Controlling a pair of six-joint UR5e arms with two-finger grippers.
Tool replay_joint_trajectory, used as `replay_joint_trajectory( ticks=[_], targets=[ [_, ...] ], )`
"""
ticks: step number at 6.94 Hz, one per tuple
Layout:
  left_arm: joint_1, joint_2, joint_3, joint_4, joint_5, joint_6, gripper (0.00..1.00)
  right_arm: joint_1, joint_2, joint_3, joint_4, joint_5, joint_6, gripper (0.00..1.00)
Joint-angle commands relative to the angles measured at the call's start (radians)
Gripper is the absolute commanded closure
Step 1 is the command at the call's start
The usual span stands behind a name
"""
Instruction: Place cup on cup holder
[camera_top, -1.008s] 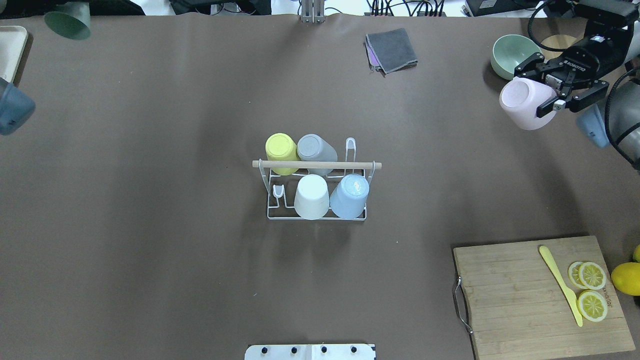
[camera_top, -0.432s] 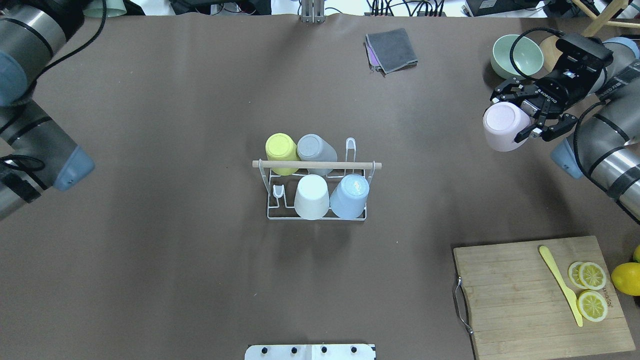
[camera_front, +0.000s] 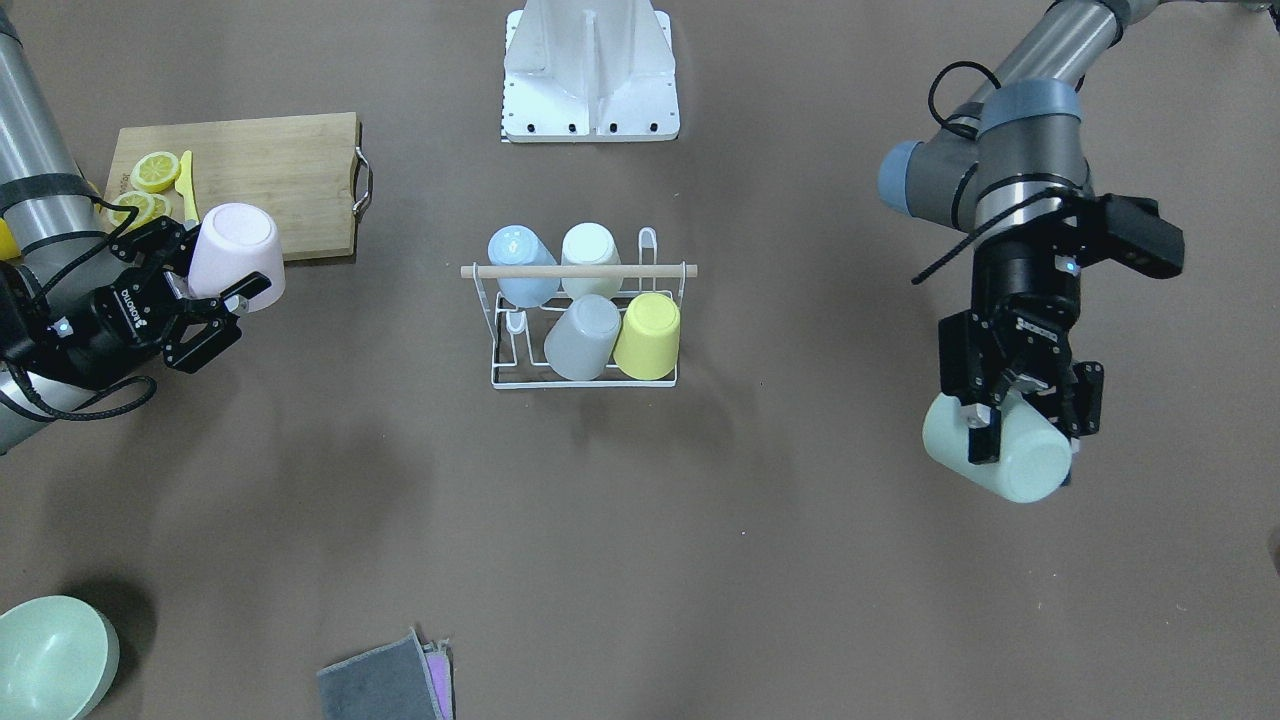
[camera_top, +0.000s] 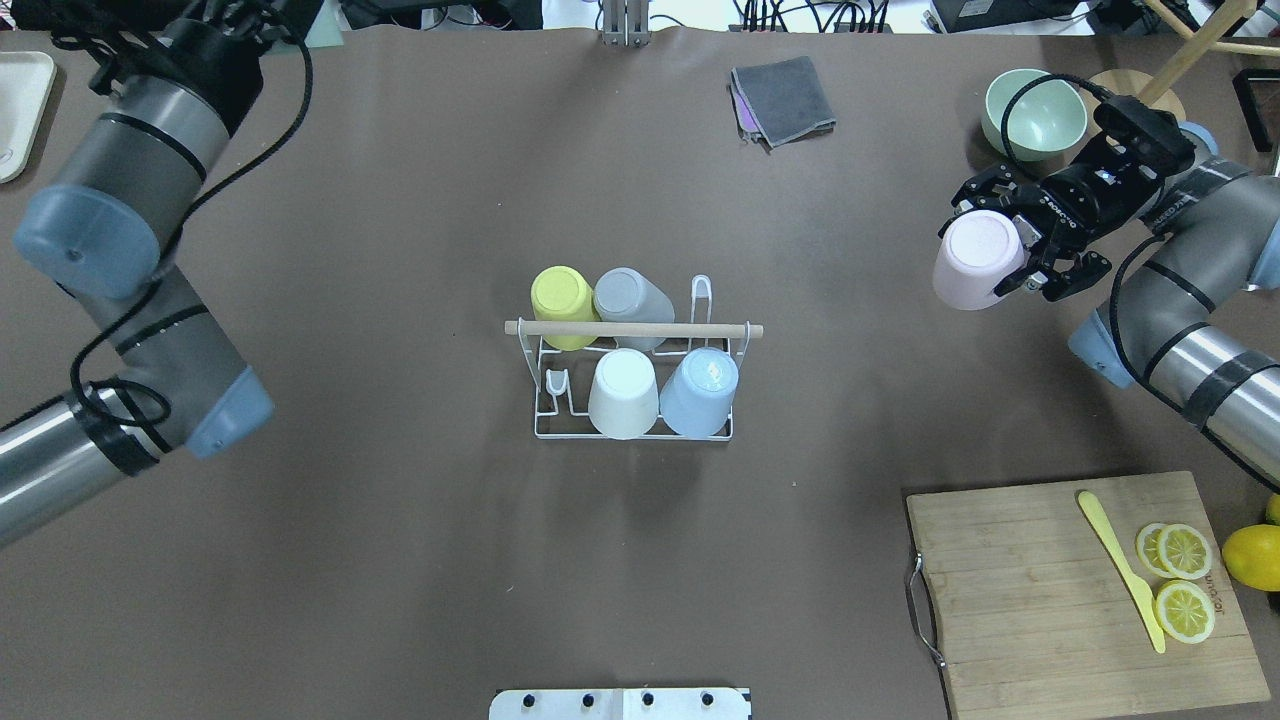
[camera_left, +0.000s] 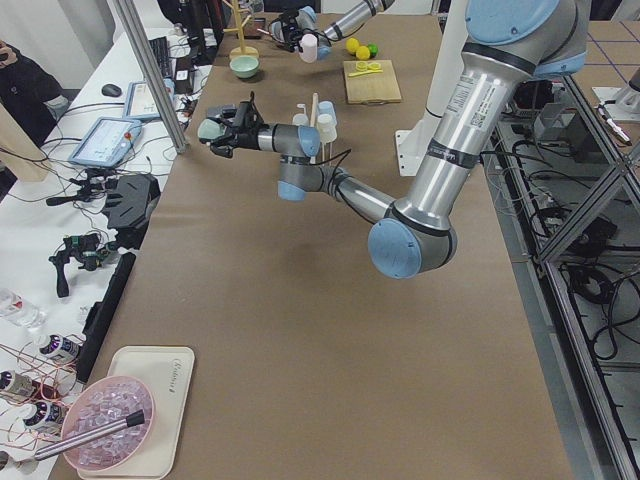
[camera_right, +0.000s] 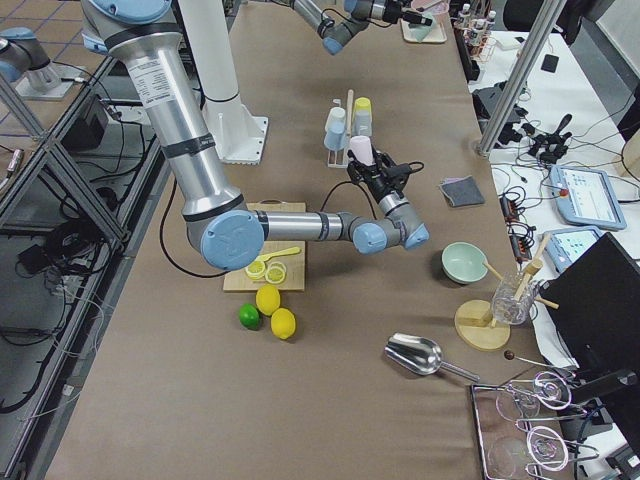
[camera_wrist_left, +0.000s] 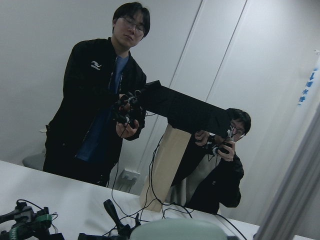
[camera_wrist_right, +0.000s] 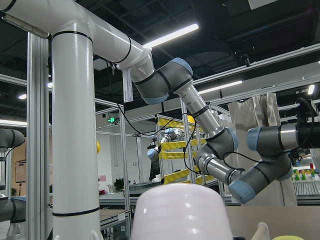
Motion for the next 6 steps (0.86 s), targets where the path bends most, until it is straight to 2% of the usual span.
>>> replay_joint_trajectory(
  ticks=[1,4,6],
  targets=[
    [0.216,-0.004,-0.075,-0.096,0.175,0.161,1.0,-0.029,0.035,-0.027,-0.027,0.029,-0.078,0.66],
    [0.411,-0.004,-0.105,-0.164,0.306,0.299,1.0,-0.033,0.179,-0.154,-0.054,0.034,-0.173,0.66],
    [0.487,-0.015,-0.13,-0.166,0.363,0.35,1.0,-0.039,0.251,-0.223,-0.082,0.034,-0.215,0.66]
  ],
)
